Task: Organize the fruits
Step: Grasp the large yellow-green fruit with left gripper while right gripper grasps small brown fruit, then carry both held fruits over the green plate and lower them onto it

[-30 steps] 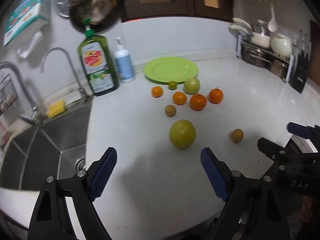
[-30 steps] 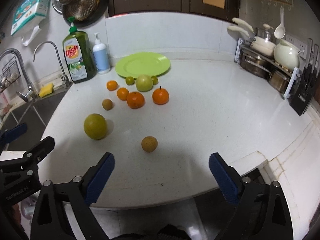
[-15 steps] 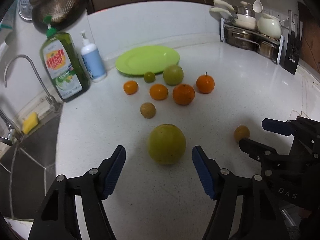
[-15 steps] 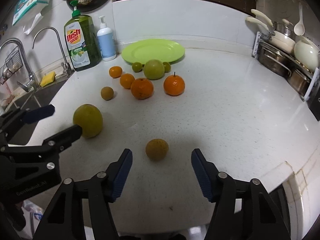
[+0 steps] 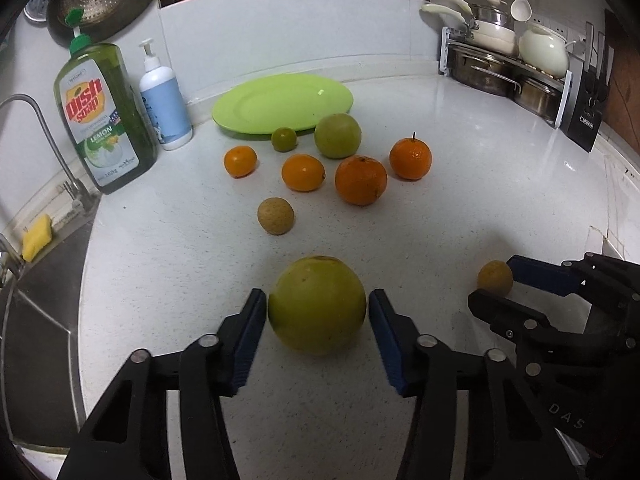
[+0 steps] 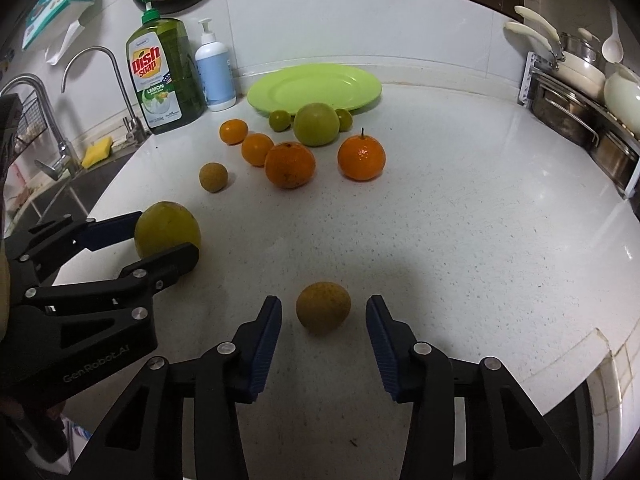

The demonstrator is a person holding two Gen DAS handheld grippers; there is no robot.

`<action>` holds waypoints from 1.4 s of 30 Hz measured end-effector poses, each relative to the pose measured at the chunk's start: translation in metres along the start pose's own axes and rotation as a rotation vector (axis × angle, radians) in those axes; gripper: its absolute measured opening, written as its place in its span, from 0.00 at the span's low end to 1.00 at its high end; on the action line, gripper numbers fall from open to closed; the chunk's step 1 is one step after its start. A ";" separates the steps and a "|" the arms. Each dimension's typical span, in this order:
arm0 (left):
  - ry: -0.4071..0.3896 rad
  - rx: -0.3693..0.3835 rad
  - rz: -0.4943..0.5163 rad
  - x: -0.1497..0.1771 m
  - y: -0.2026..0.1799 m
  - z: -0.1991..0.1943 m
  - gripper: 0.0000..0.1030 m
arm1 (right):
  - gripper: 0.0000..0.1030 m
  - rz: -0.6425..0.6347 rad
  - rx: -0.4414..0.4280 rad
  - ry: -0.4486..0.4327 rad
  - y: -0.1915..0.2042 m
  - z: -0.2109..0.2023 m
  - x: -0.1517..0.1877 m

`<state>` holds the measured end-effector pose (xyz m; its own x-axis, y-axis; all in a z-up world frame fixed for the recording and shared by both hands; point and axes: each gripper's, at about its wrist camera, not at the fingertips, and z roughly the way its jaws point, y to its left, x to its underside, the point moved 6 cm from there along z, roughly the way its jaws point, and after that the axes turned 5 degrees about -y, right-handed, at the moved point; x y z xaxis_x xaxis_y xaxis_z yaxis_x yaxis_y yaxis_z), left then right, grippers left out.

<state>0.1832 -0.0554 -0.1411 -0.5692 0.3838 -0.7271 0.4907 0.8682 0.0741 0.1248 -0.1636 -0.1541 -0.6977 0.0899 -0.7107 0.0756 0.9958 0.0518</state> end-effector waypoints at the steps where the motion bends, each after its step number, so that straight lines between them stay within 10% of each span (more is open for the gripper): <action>1: -0.001 0.001 -0.003 0.000 0.000 0.001 0.48 | 0.40 0.002 -0.004 0.002 0.001 0.001 0.000; 22: 0.017 -0.067 -0.102 -0.012 0.000 -0.006 0.47 | 0.28 -0.065 -0.104 -0.042 -0.001 -0.001 -0.038; 42: -0.106 -0.224 -0.209 -0.116 -0.005 -0.001 0.47 | 0.28 -0.205 -0.288 -0.121 -0.040 0.021 -0.145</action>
<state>0.2457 -0.1035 -0.0566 -0.5651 0.1653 -0.8083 0.2065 0.9769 0.0554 0.2381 -0.2168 -0.0681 -0.5868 -0.0974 -0.8038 -0.2727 0.9585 0.0829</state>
